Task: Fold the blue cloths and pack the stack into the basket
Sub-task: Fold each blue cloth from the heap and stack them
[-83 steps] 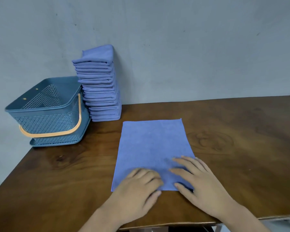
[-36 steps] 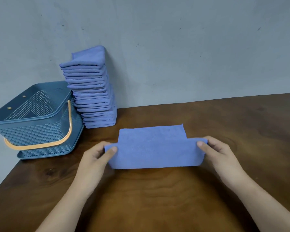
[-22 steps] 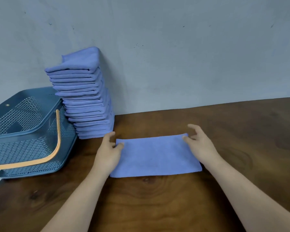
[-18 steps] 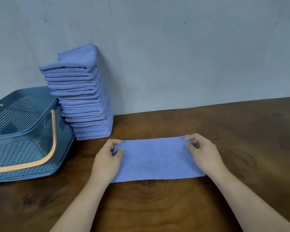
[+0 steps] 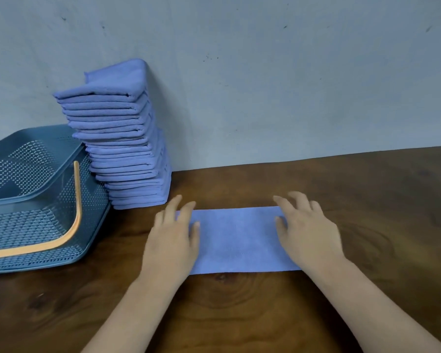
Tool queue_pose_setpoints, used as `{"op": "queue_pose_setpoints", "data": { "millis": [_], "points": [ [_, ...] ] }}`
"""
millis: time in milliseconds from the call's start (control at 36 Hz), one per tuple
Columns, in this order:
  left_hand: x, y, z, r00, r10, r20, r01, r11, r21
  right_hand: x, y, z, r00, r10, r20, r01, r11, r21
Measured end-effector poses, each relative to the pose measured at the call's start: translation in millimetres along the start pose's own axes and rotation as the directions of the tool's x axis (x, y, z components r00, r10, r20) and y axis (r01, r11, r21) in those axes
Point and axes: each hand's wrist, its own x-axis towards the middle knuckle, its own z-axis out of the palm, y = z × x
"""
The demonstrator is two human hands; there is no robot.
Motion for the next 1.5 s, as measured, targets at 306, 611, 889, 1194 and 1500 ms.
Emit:
{"op": "queue_pose_setpoints", "data": {
  "millis": [306,611,889,1194,1500],
  "points": [
    [-21,-15,-4,0.858,0.154,0.491,-0.213,0.975,0.066,-15,7,6,0.880,-0.232,0.414,0.192,0.972,0.138],
    [-22,-25,-21,0.892,0.054,0.449,-0.144,0.975,0.169,-8,37,-13,0.875,-0.161,0.457,0.090,0.981,0.174],
    [17,41,12,0.829,0.323,0.457,-0.319,0.944,-0.088,48,14,-17,0.884,-0.131,0.449,0.102,0.991,0.087],
    [-22,41,11,0.780,0.343,0.523,-0.369,0.928,-0.057,81,6,-51,0.602,-0.199,0.773,0.017,0.971,0.237],
    [-89,49,-15,0.780,0.314,0.541,-0.333,0.941,-0.067,-49,36,-71,0.729,-0.028,0.684,-0.575,0.516,0.635]
  ]
}}
